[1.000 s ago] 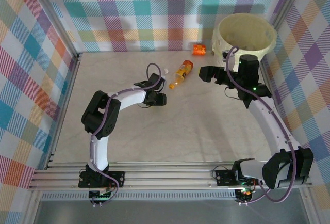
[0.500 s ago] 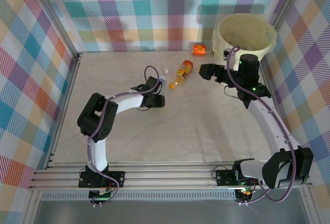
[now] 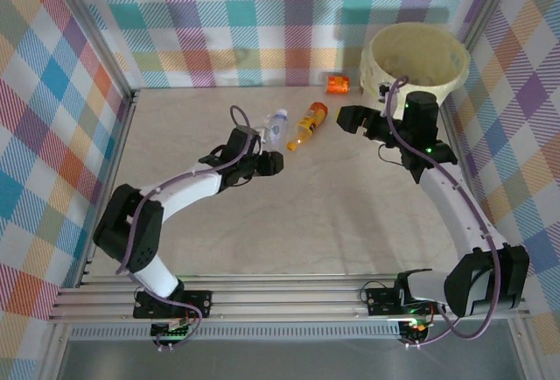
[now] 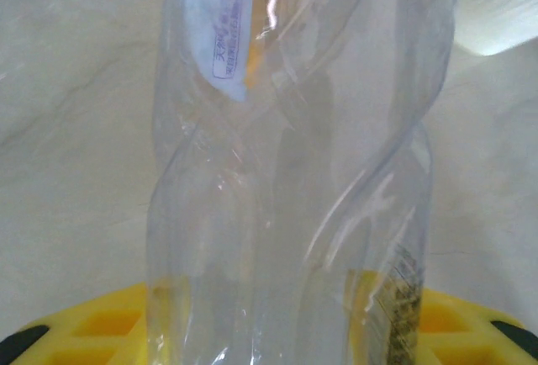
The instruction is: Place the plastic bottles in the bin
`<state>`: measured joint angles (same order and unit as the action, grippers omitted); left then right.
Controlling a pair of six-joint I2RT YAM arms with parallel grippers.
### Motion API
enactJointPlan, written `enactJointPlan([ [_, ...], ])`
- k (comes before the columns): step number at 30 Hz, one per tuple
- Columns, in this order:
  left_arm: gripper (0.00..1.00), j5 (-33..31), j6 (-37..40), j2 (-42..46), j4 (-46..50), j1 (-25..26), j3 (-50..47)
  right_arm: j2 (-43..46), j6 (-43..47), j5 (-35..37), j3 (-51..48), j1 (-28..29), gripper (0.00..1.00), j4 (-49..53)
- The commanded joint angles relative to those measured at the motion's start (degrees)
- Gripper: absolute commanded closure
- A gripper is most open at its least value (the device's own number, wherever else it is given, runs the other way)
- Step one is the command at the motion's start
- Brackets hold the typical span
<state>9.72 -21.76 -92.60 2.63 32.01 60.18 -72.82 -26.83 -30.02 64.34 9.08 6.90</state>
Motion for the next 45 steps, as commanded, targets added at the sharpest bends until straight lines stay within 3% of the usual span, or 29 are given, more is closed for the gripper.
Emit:
enactJointPlan([
  [1,0.7,7.76,0.6,4.46,-6.16,0.64,-1.01,-1.07,-1.7,-4.13,1.61,0.32,0.0,-1.39],
  [14,0.69,21.73,-5.92,9.92,-17.9,3.19,-1.57,-3.34,-0.72,-13.09,5.24,4.71,0.0,-1.76],
  [17,0.69,24.3,-5.83,9.92,-18.31,3.76,-0.42,-3.38,0.15,-11.35,5.35,5.68,0.0,-2.17],
  [21,0.69,26.77,-5.92,9.83,-19.57,4.41,0.43,-4.55,-2.12,-10.29,5.97,5.73,0.0,-3.12],
  [31,0.69,29.39,-6.98,8.16,-21.44,6.05,2.09,-8.57,-7.34,-17.49,6.76,6.99,0.0,-13.89],
  [34,0.69,29.53,-6.85,7.74,-21.11,6.22,2.43,-8.66,-6.77,-17.81,6.7,7.27,0.08,-14.8],
  [40,0.69,30.45,-6.43,6.92,-20.06,6.3,3.45,-8.29,-5.58,-15.42,7.0,7.22,0.36,-12.99],
  [45,0.63,29.62,-5.74,6.67,-18.29,6.31,4.06,-7.72,-3.91,-12.98,7.46,7.26,0.47,-10.72],
])
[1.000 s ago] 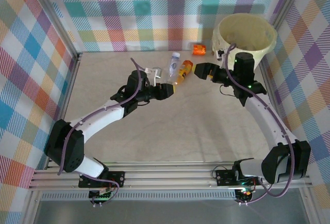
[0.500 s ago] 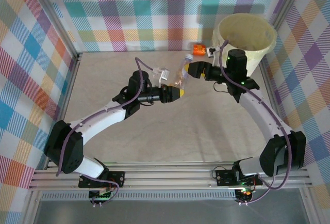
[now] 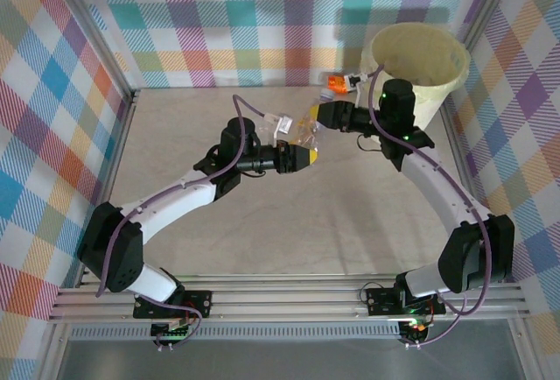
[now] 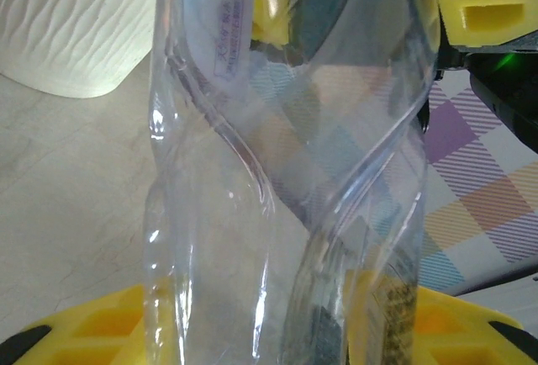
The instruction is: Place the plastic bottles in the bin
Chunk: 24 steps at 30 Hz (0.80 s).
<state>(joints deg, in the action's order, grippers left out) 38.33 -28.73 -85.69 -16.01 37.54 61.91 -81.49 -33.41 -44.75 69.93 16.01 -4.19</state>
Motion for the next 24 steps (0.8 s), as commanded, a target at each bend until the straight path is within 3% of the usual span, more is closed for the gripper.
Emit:
enactJointPlan([
  [1,0.59,0.54,1.35,-0.25,0.99,0.78,2.56,1.12,3.11,2.79,1.96,0.26,0.48,0.95],
  [6,0.38,-3.48,1.75,0.62,3.68,0.78,2.39,2.21,4.88,8.61,2.29,0.28,0.51,3.79],
  [9,0.33,-5.48,1.96,1.62,4.3,0.72,1.78,2.61,5.75,12.96,2.75,0.16,0.52,5.61],
  [17,0.01,-15.84,2.91,6.82,7.19,0.69,-1.61,3.95,9.86,29.63,7.59,-2.99,0.52,13.96],
  [24,0.0,-29.11,2.81,12.18,9.78,0.67,-6.23,4.05,10.38,37.0,13.76,-10.47,0.52,13.85],
])
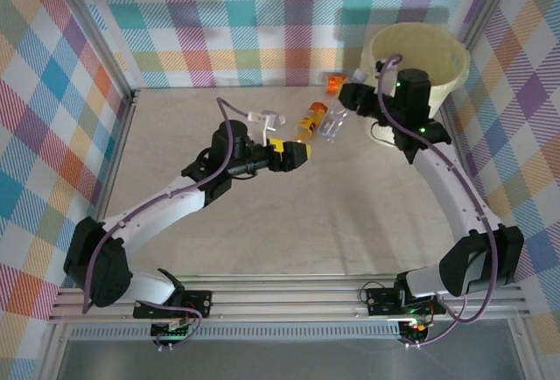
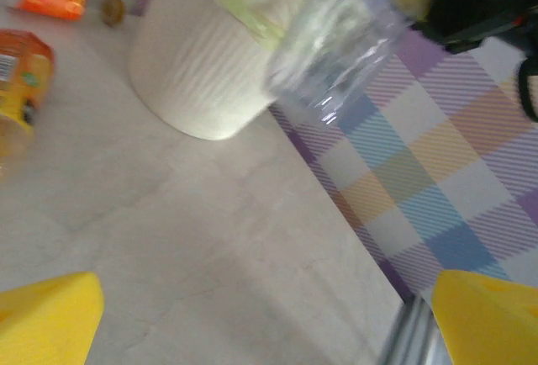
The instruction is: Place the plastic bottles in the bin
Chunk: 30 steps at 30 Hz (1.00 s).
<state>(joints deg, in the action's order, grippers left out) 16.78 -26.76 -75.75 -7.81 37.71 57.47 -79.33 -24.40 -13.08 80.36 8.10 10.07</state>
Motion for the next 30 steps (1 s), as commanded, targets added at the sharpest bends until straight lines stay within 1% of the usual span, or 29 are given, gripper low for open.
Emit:
enactJointPlan([
  [1,0.0,-9.04,0.77,2.95,1.88,0.47,-2.4,1.66,0.79,6.11,4.11,-3.85,0.52,-1.11],
  [3,0.0,-11.29,0.75,3.88,2.25,0.51,-3.41,0.91,-0.85,7.78,5.43,-6.42,0.52,-3.65],
  [6,0.0,-13.31,0.27,4.83,2.71,0.47,-4.49,-1.19,-2.75,12.45,7.7,-9.28,0.52,-6.35],
  [9,0.0,-14.34,-0.25,5.35,3.03,0.51,-5.3,-4.28,-4.73,17.44,10.45,-11.65,0.52,-9.33],
  [12,0.0,-14.92,-0.65,5.69,3.55,0.52,-5.83,-8.35,-5.55,20.21,14.62,-13.43,0.52,-11.03],
  [14,0.0,-15.35,-0.83,5.86,3.68,0.45,-6.28,-11.32,-5.82,22.45,17.77,-13.64,0.51,-10.0],
  [19,0.0,-16.33,-1.37,5.4,3.55,0.5,-6.86,-17.23,-8.82,28.16,19.47,-13.67,0.49,-13.7],
  [26,0.0,-16.42,-2.31,3.78,3.59,0.51,-6.42,-22.51,-17.38,36.57,19.89,-12.85,0.49,-19.66],
  [30,0.0,-16.49,-2.57,3.46,3.77,0.47,-6.4,-27.87,-16.14,38.66,25.08,-11.99,0.46,-18.01],
])
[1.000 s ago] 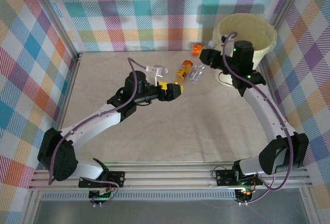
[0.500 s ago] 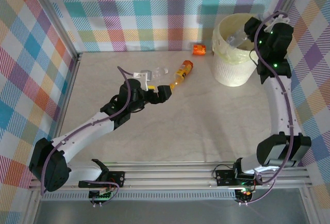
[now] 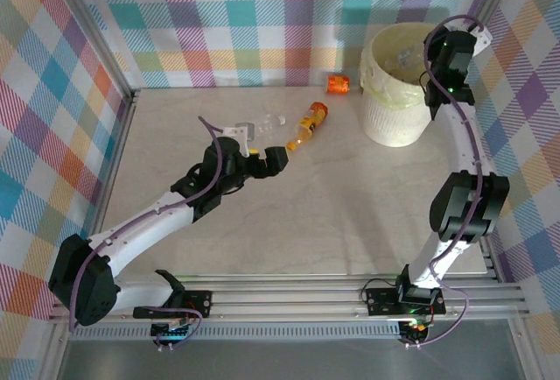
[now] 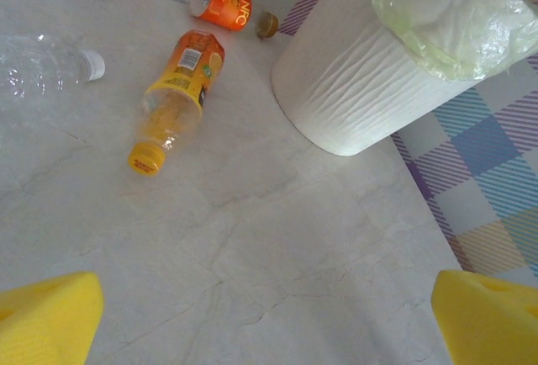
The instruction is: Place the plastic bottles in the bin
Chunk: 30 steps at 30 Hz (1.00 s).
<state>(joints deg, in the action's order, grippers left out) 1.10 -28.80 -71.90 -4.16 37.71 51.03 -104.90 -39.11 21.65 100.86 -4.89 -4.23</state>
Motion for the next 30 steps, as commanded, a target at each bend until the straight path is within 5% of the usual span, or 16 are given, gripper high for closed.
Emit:
enactJointPlan([
  [1,0.0,-0.97,-0.51,-0.41,0.25,0.51,-0.03,-3.81,-0.69,4.1,6.32,1.12,0.44,-2.87],
  [9,0.0,-2.16,-0.29,0.15,1.04,0.38,-0.64,-9.82,5.54,3.73,14.5,1.45,0.15,6.49],
  [15,0.0,-2.5,-0.38,-0.12,1.09,0.41,-1.0,-7.15,11.04,4.84,14.28,1.92,0.08,9.74],
  [22,0.0,-4.56,-0.55,-0.21,1.04,0.31,-1.05,-4.83,20.35,14.38,15.99,4.31,0.0,12.05],
  [30,0.0,-8.09,-2.06,0.38,2.8,-0.2,-1.52,-4.67,27.67,16.68,20.15,4.93,0.0,16.72],
])
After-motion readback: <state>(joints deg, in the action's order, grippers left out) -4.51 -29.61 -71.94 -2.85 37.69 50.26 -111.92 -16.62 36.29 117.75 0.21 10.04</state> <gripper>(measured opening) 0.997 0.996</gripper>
